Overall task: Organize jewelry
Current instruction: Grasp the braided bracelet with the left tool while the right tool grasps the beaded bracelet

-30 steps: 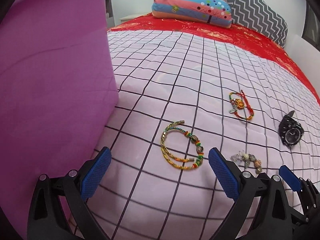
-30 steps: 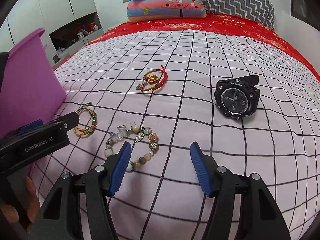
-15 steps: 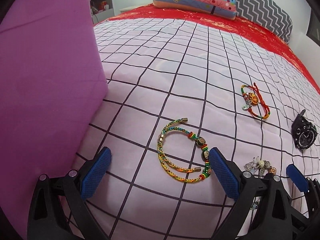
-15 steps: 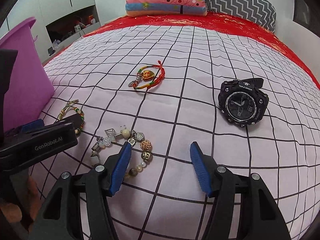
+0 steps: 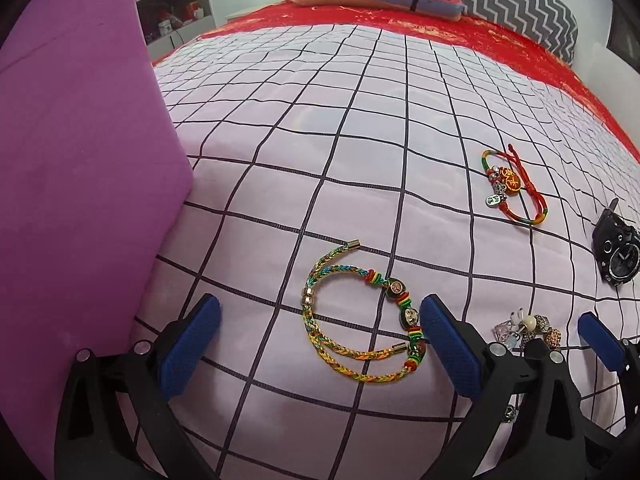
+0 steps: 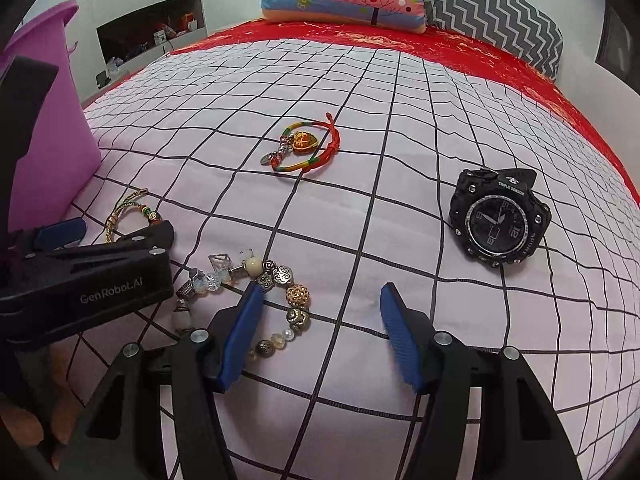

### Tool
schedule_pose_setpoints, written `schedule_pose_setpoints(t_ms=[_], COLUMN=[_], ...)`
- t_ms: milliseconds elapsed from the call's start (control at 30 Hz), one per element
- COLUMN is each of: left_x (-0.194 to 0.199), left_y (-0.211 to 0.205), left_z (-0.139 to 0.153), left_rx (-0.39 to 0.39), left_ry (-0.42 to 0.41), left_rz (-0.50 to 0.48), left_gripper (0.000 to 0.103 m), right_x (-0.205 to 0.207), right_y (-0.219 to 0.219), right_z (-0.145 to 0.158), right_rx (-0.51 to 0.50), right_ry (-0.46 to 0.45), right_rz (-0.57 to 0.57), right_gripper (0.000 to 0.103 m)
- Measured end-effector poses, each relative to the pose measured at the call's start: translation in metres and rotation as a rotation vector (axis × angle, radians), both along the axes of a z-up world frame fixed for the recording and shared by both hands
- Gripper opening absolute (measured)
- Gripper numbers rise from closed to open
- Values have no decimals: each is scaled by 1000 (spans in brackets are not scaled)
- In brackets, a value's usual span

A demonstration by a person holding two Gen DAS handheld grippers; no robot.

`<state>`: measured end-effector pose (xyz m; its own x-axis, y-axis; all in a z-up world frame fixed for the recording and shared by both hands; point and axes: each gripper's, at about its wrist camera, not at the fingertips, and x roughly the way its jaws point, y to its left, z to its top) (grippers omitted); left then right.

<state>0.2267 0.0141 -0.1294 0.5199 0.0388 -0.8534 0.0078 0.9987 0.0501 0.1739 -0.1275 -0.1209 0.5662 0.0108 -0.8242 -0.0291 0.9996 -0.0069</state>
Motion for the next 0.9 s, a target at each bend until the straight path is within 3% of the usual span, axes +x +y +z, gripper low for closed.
schedule_pose_setpoints(t_ms=[100, 200, 300, 367, 433, 467, 733, 900], left_x=[0, -3, -7, -9, -9, -9, -33, -63], left_y=[0, 1, -2, -5, -9, -10, 0, -1], left_z=[0, 1, 2, 5, 8, 9, 13, 19], left_rx=[-9, -14, -16, -27, -53, -73, -206, -225], left_ry=[6, 10, 4, 0, 1, 11, 30, 32], left_rz=[-5, -19, -32, -43, -72, -83, -108, -127], left_gripper=[95, 89, 78, 59, 16, 10, 9, 9], right_x=[-2, -4, -5, -5, -5, -6, -29, -48], right_y=[2, 5, 8, 9, 5, 2, -13, -16], right_z=[-1, 0, 0, 0, 1, 2, 14, 23], right_rx=[-9, -26, -36, -40, -12, 14, 97, 95], right_ry=[1, 5, 8, 9, 5, 4, -32, -45], right_rz=[11, 34, 52, 52, 46, 42, 20, 18], right_gripper=[55, 46, 14, 11, 11, 10, 10, 10])
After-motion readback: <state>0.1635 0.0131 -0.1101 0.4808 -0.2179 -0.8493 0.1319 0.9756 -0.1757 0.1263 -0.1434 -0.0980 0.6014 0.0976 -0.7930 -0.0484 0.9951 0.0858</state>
